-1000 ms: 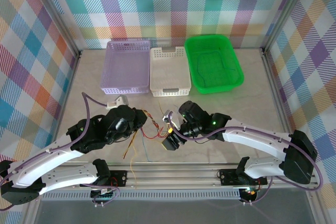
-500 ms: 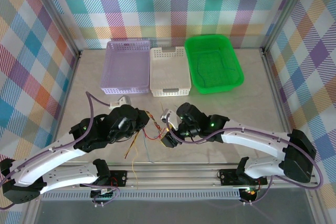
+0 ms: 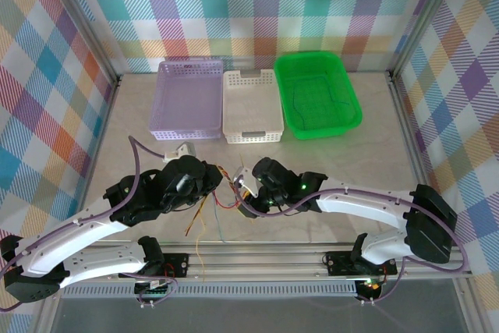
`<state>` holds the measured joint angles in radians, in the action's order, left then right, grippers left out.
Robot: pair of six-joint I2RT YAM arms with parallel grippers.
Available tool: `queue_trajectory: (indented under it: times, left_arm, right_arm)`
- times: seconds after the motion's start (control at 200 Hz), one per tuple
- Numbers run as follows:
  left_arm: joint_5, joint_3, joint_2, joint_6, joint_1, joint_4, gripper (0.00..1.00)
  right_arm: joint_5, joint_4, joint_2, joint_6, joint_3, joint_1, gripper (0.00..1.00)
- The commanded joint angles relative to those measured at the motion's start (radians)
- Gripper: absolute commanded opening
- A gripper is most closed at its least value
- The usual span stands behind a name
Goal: Untangle the cables
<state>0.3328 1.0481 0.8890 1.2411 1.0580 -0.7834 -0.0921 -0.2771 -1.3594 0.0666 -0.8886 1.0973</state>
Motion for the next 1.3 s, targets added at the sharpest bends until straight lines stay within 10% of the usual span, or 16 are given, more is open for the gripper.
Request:
queue_trajectory:
  times: [0.0, 0.2, 0.905, 1.295]
  left_arm:
    - [0.007, 0.021, -0.017, -0.014, -0.001, 0.015, 0.0]
    - [0.023, 0.015, -0.033, -0.014, 0.0, 0.002, 0.0]
    - [0.133, 0.047, -0.116, -0.07, -0.042, -0.198, 0.0]
    - [0.134, 0.041, -0.131, -0.142, -0.107, -0.269, 0.0]
  right_arm:
    - [-0.003, 0.024, -0.003, -0.008, -0.021, 0.007, 0.29]
    - [-0.015, 0.015, 0.003, -0.006, -0.019, 0.007, 0.0]
    - [0.162, -0.147, 0.297, 0.074, 0.083, -0.006, 0.0]
    - [0.286, -0.339, 0.537, 0.229, 0.067, -0.194, 0.0]
